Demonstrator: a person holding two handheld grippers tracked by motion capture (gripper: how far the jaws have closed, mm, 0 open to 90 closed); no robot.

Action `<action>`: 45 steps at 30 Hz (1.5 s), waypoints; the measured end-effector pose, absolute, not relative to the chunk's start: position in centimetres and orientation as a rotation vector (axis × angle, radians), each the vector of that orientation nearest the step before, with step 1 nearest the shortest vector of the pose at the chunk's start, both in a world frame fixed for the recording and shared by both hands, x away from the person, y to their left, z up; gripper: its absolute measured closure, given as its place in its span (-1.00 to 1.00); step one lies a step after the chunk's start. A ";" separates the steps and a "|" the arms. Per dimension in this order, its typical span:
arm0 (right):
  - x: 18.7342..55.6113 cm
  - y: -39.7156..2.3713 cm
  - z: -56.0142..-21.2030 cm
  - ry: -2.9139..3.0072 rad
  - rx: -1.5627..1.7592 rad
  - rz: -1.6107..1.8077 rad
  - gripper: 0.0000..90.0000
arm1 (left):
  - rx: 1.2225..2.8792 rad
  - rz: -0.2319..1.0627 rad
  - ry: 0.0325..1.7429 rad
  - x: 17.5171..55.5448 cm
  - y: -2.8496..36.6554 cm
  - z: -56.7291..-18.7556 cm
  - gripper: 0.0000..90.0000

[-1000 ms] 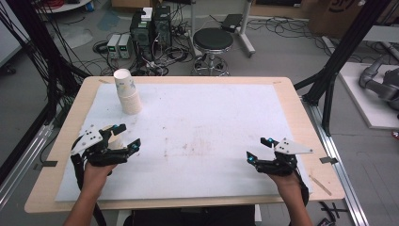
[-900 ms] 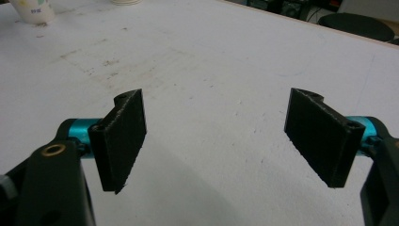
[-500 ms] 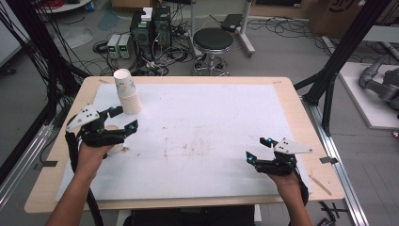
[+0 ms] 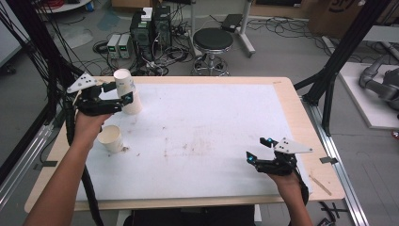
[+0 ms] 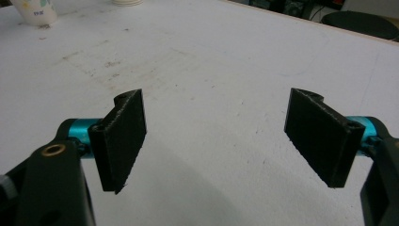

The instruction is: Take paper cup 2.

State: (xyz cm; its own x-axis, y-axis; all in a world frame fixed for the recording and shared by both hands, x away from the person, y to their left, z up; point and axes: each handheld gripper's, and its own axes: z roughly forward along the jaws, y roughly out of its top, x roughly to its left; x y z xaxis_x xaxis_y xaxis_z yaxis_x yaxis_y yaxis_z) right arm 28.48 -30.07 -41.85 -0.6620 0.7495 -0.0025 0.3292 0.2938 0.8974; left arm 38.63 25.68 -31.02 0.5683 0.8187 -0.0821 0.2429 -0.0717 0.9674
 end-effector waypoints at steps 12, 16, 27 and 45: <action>28.5 -30.1 -41.9 2.148 0.966 1.333 -0.51 | 1.655 0.656 1.014 43.4 26.3 -30.2 -0.63; 28.5 -30.2 -41.9 2.145 0.976 1.337 -0.51 | 1.656 0.653 1.052 44.8 26.7 -30.5 -0.63; 28.4 -30.1 -42.0 2.162 0.969 1.330 -0.51 | 1.655 0.640 1.171 47.9 27.5 -32.0 -0.63; 28.3 -30.5 -42.1 2.161 0.978 1.326 -0.51 | 1.716 0.607 1.198 49.1 27.1 -33.4 -0.29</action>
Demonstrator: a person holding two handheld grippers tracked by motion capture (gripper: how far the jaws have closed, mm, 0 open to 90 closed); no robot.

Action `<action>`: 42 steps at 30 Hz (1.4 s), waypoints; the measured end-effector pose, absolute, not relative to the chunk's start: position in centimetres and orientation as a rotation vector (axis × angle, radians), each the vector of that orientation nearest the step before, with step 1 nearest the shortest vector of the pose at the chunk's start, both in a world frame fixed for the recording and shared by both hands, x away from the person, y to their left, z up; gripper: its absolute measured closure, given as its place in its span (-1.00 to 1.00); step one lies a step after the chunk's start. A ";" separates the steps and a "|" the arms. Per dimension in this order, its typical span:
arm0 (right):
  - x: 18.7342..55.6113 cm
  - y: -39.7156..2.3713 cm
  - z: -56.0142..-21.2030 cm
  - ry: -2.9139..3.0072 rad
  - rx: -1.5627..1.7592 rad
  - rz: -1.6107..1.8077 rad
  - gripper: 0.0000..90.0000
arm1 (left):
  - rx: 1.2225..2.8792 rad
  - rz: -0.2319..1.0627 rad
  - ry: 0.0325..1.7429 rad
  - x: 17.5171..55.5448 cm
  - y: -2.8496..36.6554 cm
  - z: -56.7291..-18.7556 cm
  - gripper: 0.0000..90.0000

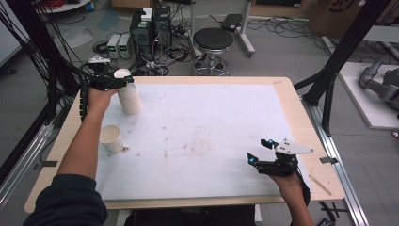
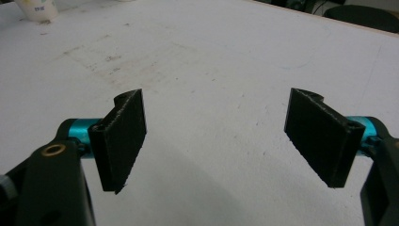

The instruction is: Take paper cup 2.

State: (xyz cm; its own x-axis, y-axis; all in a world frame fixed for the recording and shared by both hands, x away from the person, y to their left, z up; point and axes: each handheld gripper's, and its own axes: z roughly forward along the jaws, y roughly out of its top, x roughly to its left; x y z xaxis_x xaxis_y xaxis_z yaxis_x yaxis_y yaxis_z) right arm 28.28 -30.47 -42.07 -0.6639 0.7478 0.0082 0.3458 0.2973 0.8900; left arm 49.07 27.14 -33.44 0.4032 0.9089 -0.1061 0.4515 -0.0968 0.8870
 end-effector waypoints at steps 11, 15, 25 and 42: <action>28.3 -30.3 -42.1 2.167 0.981 1.325 -0.51 | 1.709 0.629 1.182 48.9 27.4 -33.1 -0.26; 28.3 -30.3 -42.2 2.173 0.975 1.324 -0.51 | 1.701 0.628 1.178 48.8 27.4 -33.0 -0.26; 28.4 -30.3 -42.2 2.172 0.974 1.324 -0.51 | 1.620 0.667 1.143 47.8 27.7 -31.7 -0.23; 28.3 -30.1 -42.1 2.170 0.976 1.325 -0.51 | 1.453 0.833 1.045 43.6 28.7 -27.8 -0.20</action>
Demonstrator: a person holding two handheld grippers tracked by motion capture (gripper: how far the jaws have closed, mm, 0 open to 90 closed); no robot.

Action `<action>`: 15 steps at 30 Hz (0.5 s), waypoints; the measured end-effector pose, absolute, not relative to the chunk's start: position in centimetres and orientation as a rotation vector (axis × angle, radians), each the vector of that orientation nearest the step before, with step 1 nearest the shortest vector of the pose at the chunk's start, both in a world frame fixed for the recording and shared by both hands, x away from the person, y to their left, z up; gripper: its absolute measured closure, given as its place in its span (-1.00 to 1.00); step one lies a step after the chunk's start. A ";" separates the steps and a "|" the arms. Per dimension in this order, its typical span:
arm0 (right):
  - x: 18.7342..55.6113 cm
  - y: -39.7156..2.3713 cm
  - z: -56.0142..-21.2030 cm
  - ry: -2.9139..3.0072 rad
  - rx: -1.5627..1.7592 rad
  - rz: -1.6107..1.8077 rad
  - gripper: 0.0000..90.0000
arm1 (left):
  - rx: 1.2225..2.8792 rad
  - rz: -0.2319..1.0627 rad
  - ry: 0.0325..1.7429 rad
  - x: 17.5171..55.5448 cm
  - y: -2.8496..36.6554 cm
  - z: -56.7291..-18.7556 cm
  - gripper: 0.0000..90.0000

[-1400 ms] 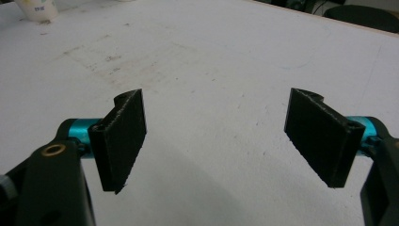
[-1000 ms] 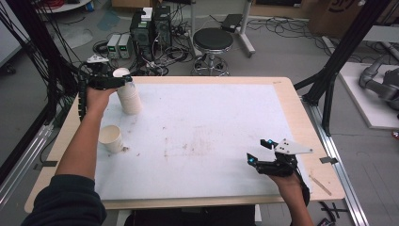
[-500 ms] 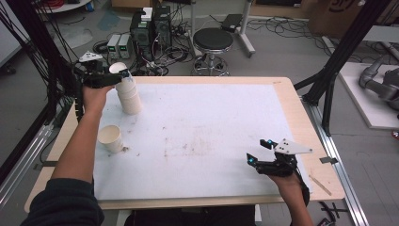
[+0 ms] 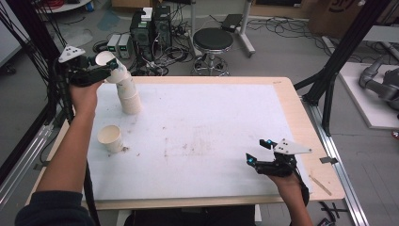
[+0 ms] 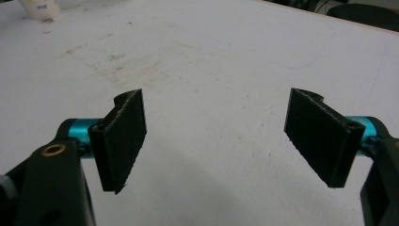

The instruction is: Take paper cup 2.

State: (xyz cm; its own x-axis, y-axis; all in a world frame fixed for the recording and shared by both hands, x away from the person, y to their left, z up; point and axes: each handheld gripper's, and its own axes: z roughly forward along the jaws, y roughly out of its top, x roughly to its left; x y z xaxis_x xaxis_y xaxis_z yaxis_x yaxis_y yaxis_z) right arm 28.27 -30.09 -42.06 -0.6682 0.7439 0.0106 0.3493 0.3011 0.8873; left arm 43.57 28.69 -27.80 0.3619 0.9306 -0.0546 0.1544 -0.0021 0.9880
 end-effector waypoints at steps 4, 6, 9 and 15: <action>28.3 -30.0 -42.1 2.173 0.974 1.328 -0.51 | 1.433 0.827 0.988 42.3 28.5 -26.9 -0.20; 28.3 -29.9 -42.0 2.174 0.969 1.325 -0.51 | 1.432 0.817 0.956 41.6 28.2 -26.6 -0.19; 28.2 -29.8 -42.0 2.175 0.968 1.331 -0.51 | 1.449 0.781 0.898 40.2 27.2 -26.7 -0.19; 28.3 -29.6 -41.9 2.184 0.953 1.335 -0.51 | 1.470 0.696 0.817 37.8 25.3 -27.8 -0.19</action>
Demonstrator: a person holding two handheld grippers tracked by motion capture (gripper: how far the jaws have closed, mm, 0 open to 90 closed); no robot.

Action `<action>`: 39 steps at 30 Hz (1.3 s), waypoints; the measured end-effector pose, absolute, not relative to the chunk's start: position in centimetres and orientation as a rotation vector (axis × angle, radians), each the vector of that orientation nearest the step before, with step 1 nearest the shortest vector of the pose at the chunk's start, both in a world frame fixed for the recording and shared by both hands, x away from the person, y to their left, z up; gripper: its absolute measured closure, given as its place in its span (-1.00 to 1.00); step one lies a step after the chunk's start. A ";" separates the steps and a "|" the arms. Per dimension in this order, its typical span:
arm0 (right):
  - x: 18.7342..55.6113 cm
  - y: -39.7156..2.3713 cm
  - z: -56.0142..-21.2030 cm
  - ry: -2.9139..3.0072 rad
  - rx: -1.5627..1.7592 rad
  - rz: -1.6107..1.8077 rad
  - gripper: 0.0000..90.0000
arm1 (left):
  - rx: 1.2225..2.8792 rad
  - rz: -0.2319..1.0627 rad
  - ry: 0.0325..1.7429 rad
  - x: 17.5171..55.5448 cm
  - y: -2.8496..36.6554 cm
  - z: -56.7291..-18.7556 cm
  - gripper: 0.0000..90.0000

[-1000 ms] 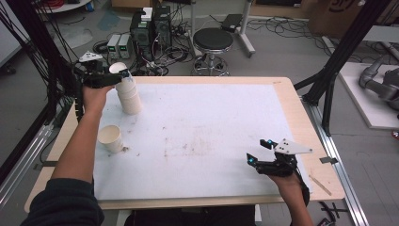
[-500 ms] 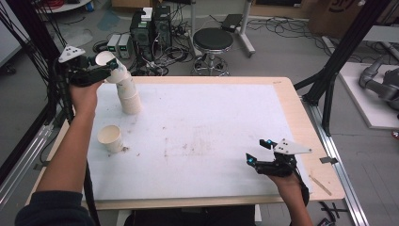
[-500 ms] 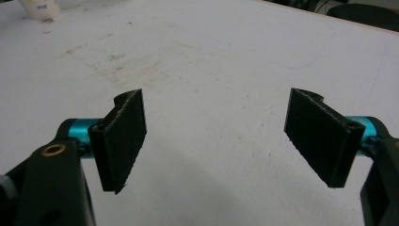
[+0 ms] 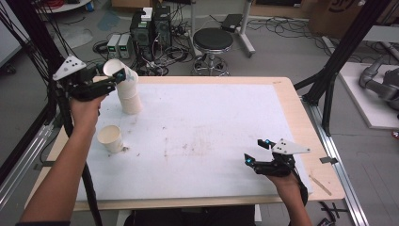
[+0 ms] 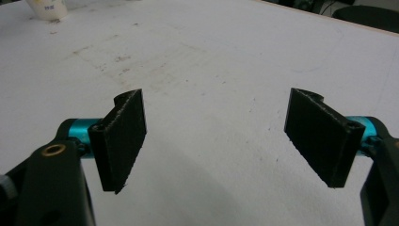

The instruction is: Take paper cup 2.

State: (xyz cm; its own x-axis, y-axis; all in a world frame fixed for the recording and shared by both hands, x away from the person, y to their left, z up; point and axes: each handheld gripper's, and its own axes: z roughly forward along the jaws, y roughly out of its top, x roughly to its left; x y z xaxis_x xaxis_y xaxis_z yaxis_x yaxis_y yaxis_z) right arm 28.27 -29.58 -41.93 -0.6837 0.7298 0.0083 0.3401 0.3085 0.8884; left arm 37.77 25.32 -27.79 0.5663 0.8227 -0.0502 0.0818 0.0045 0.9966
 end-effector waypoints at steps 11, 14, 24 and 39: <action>28.4 -29.1 -41.8 2.193 0.928 1.334 -0.51 | 1.515 0.548 0.710 34.7 21.8 -30.7 -0.19; 28.4 -29.0 -41.9 2.198 0.927 1.338 -0.51 | 1.537 0.520 0.682 34.2 21.0 -31.5 -0.19; 28.6 -28.4 -41.8 2.213 0.915 1.343 -0.52 | 1.609 0.453 0.603 33.1 18.8 -33.4 -0.20; 28.6 -28.1 -41.6 2.241 0.878 1.379 -0.52 | 1.643 0.364 0.587 32.5 16.7 -36.4 -0.20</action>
